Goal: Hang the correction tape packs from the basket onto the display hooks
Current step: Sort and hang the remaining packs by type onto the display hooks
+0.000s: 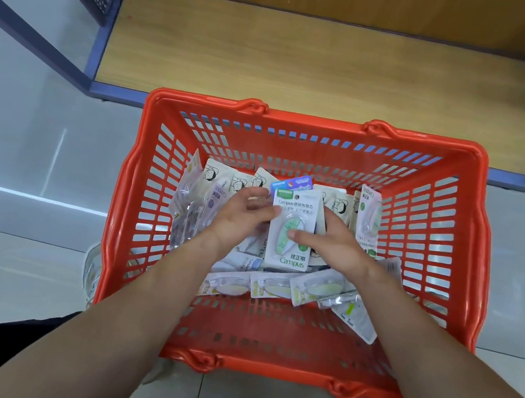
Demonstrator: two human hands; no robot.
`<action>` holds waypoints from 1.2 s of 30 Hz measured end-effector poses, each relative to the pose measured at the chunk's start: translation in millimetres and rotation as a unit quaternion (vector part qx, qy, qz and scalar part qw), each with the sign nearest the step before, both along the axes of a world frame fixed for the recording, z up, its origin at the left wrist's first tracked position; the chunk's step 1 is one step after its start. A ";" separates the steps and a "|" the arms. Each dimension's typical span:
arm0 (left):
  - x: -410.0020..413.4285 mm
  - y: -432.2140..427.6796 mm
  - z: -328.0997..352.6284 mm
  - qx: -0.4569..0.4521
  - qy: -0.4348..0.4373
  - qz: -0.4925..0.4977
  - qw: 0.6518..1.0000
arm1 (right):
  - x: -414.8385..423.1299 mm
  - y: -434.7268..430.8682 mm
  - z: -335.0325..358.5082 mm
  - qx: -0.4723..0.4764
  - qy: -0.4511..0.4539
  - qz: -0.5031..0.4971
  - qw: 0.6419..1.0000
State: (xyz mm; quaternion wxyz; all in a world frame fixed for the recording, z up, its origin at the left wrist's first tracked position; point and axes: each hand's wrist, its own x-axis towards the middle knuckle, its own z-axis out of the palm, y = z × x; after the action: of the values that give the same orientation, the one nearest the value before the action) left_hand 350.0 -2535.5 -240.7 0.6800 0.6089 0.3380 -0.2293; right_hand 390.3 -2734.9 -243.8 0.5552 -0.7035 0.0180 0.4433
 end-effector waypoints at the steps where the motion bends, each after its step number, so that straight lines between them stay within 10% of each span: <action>1: -0.7 -1.1 2.0 -0.026 0.009 -0.001 1.000 | 1.7 1.4 5.5 0.012 0.006 -0.010 1.000; 15: -23.6 -14.1 89.1 -0.083 -0.040 0.091 0.992 | -34.7 40.2 96.7 0.035 -0.047 -0.292 0.955; 36: -35.5 37.5 309.4 0.089 -0.287 -0.037 0.953 | -33.2 54.2 309.8 0.214 -0.167 -0.191 0.943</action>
State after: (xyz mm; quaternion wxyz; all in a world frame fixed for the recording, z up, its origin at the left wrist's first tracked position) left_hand 314.5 -2498.0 68.7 0.6825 0.7191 0.1249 -0.0389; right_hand 357.1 -2680.7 66.0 0.7620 -0.6156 -0.0361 0.1979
